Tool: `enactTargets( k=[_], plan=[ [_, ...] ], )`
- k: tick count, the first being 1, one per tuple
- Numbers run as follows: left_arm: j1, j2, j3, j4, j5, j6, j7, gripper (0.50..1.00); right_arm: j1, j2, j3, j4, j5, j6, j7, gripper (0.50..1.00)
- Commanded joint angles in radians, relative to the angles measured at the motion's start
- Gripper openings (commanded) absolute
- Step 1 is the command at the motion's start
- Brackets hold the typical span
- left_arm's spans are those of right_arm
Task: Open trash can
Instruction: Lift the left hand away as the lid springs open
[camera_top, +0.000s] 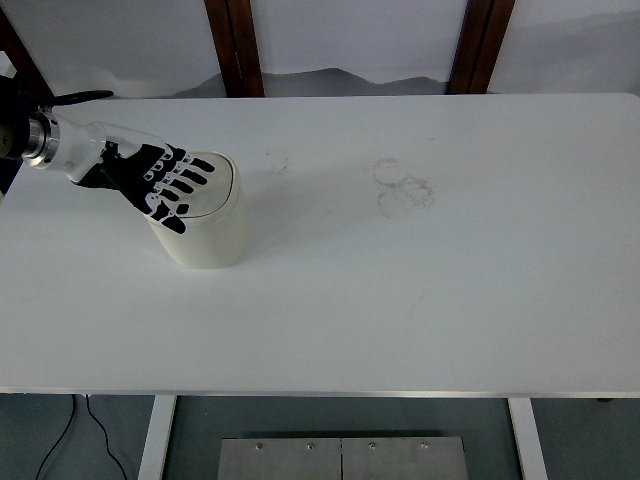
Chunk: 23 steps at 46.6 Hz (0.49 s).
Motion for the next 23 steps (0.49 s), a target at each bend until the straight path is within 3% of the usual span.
enactTargets(
  k=[1, 23],
  plan=[
    [-0.007, 0.002, 0.0, -0.002, 0.0, -0.001, 0.0, 1.0, 0.0, 0.0, 0.0, 0.0, 0.0, 0.0, -0.001, 0.995],
    [-0.109, 0.015, -0.02, 0.003, -0.015, -0.01, -0.003, 1.0, 0.0, 0.0, 0.002, 0.0, 0.0, 0.0, -0.001, 0.995]
  ],
)
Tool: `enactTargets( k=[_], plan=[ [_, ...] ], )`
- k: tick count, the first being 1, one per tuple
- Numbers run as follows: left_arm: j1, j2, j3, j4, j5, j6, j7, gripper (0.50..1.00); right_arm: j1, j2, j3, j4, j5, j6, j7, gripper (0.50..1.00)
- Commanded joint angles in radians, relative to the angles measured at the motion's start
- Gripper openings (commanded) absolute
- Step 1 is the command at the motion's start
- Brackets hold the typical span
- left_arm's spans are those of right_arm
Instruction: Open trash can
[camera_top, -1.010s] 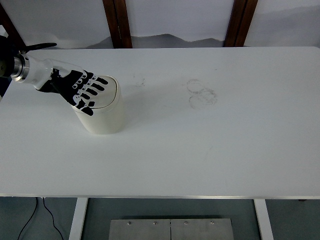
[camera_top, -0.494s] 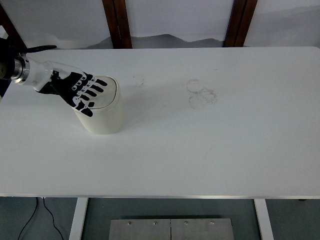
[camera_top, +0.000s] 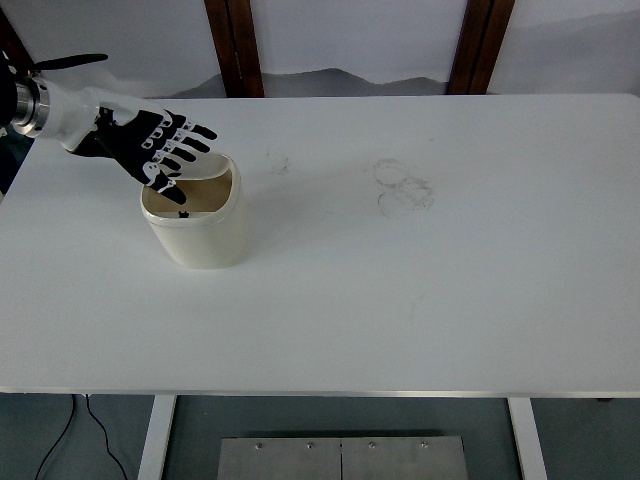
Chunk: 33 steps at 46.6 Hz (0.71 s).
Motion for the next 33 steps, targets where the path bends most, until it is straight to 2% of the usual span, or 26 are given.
enactTargets(
  k=[1, 17, 33],
  plan=[
    [-0.017, 0.005, -0.008, 0.001, -0.002, 0.0, -0.002, 1.0, 0.0, 0.0, -0.001, 0.0, 0.0, 0.0, 0.0, 0.995],
    [-0.01, 0.04, -0.131, 0.062, -0.004, 0.008, -0.011, 1.0, 0.0, 0.0, 0.001, 0.0, 0.0, 0.0, 0.0, 0.995],
    [0.104, 0.04, -0.365, 0.228, -0.012, 0.014, -0.02, 1.0, -0.002, 0.0, -0.001, 0.0, 0.0, 0.0, 0.0, 0.995]
  ],
)
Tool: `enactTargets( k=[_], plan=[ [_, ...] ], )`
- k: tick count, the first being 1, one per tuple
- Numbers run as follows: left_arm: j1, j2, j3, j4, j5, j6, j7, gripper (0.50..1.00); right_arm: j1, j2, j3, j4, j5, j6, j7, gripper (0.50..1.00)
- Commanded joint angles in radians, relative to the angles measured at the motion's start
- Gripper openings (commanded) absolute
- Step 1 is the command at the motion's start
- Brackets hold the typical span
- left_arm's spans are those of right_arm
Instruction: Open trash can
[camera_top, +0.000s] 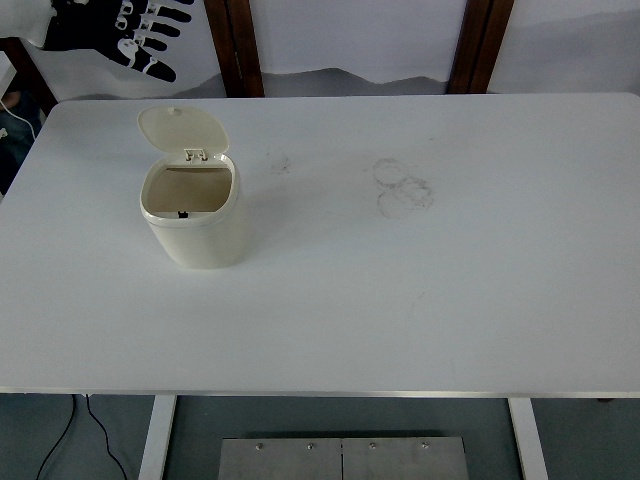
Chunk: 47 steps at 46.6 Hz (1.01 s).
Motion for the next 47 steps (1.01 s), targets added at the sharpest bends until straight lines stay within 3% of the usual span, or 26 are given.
enactTargets(
  k=[1, 12, 29, 47],
  plan=[
    [0.042, 0.0, -0.083, 0.041, -0.005, 0.0, -0.011, 1.0, 0.0, 0.0, -0.001, 0.0, 0.0, 0.0, 0.0, 0.995],
    [0.2, -0.005, -0.359, 0.165, -0.018, 0.014, -0.132, 1.0, 0.0, 0.0, -0.001, 0.0, 0.0, 0.001, 0.0, 0.995],
    [0.436, -0.009, -0.657, 0.251, -0.126, 0.047, -0.173, 1.0, 0.0, 0.0, -0.001, 0.0, 0.0, 0.001, 0.0, 0.995],
    [0.605, -0.019, -0.713, 0.374, -0.352, 0.046, -0.232, 1.0, 0.0, 0.0, -0.001, 0.0, 0.0, 0.001, 0.0, 0.995]
  ],
)
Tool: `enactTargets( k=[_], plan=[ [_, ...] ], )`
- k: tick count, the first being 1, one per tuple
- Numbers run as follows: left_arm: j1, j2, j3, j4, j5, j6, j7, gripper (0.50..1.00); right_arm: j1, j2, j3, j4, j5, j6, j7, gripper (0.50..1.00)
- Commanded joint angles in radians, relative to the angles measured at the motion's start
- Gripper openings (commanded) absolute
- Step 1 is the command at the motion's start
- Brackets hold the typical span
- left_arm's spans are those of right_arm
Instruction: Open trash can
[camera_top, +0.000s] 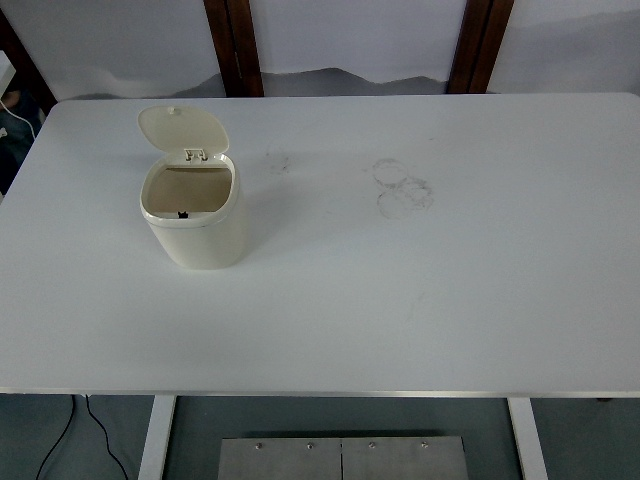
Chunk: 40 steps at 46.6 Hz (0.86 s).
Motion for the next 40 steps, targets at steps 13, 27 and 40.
enactTargets(
  k=[13, 27, 40],
  plan=[
    [0.141, -0.014, -0.038, 0.034, -0.113, 0.0, -0.018, 1.0, 0.0, 0.0, 0.0, 0.0, 0.0, -0.001, 0.0, 0.995],
    [0.256, -0.038, -0.076, 0.066, -0.204, 0.0, -0.018, 1.0, 0.0, 0.0, 0.0, 0.0, 0.0, -0.001, 0.0, 0.995],
    [0.269, -0.046, -0.076, 0.068, -0.204, 0.002, -0.018, 1.0, 0.0, 0.0, 0.0, 0.0, 0.0, -0.001, 0.001, 0.995]
  ],
)
